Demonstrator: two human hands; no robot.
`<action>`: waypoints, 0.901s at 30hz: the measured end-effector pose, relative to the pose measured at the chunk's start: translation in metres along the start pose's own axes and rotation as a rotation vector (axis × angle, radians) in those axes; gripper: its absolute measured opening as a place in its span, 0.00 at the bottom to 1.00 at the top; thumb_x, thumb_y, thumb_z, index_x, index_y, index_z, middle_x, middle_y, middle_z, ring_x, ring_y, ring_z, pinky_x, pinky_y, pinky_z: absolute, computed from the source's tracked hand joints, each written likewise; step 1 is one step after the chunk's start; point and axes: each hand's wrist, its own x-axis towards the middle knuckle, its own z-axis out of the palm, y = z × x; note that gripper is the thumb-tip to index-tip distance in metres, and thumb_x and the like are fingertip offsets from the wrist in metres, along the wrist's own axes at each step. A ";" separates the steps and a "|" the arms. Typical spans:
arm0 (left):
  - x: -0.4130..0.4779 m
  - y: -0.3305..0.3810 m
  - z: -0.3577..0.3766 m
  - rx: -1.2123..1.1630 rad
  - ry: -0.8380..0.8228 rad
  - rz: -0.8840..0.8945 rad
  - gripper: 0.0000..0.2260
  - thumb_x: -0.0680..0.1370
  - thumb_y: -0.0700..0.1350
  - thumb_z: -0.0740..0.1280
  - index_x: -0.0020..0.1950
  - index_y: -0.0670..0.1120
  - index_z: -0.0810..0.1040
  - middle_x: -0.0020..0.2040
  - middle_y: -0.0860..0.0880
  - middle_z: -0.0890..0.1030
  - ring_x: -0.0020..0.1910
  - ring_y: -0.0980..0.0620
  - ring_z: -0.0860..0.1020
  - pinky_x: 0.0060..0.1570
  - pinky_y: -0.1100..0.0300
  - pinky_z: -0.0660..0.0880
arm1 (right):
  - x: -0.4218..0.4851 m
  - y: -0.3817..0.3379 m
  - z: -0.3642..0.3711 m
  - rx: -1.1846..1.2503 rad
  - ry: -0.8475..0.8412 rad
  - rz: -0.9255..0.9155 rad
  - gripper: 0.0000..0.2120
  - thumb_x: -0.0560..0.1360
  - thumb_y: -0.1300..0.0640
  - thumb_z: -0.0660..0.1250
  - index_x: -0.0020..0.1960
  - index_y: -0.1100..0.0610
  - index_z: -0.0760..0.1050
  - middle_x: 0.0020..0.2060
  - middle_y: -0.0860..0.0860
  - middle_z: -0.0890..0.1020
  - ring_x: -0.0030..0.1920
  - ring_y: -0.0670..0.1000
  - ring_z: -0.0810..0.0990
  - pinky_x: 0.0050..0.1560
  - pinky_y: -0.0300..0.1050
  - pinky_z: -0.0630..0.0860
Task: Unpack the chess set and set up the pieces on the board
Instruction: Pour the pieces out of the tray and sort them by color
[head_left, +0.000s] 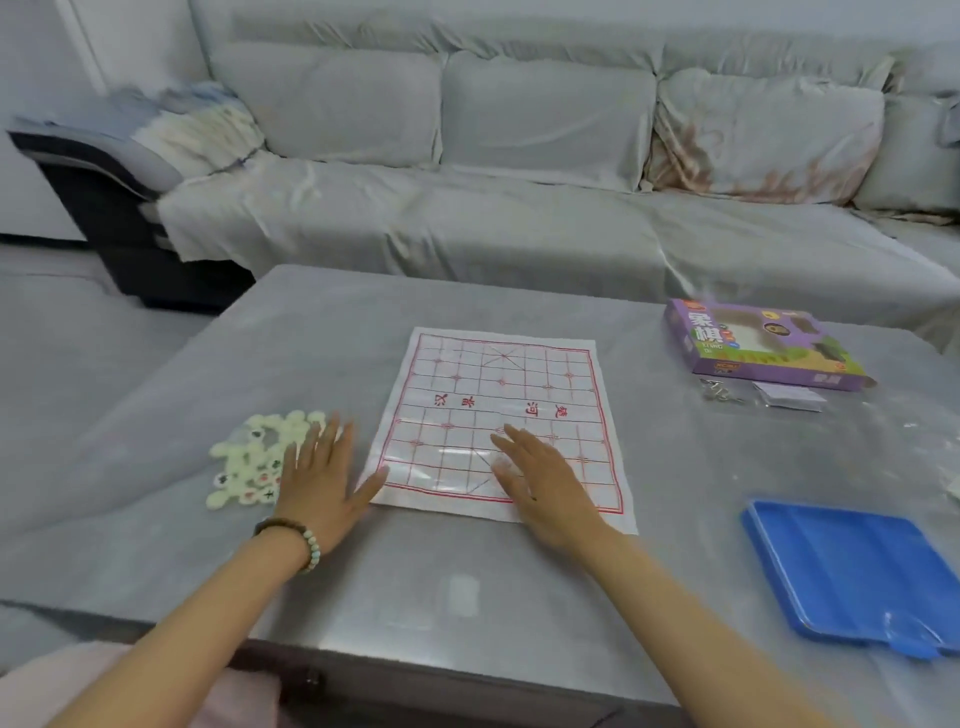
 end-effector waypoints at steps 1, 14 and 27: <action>-0.002 -0.019 -0.004 -0.010 0.000 -0.031 0.39 0.71 0.68 0.43 0.76 0.49 0.42 0.76 0.51 0.40 0.75 0.50 0.39 0.72 0.51 0.37 | 0.010 -0.013 0.010 -0.009 -0.024 -0.027 0.23 0.81 0.44 0.48 0.75 0.46 0.55 0.76 0.43 0.53 0.76 0.44 0.48 0.70 0.37 0.40; -0.068 -0.120 -0.015 -0.134 -0.049 -0.042 0.45 0.63 0.75 0.29 0.74 0.52 0.38 0.72 0.58 0.36 0.72 0.60 0.38 0.70 0.62 0.37 | 0.051 -0.147 0.118 0.018 -0.030 -0.346 0.27 0.77 0.41 0.52 0.70 0.55 0.68 0.69 0.50 0.70 0.69 0.48 0.65 0.72 0.45 0.57; -0.065 -0.126 -0.024 -0.464 0.124 -0.019 0.09 0.74 0.55 0.67 0.47 0.53 0.82 0.42 0.59 0.78 0.45 0.62 0.71 0.44 0.70 0.67 | 0.046 -0.147 0.126 0.222 0.103 -0.234 0.09 0.73 0.48 0.66 0.45 0.52 0.80 0.40 0.41 0.77 0.42 0.41 0.72 0.46 0.34 0.67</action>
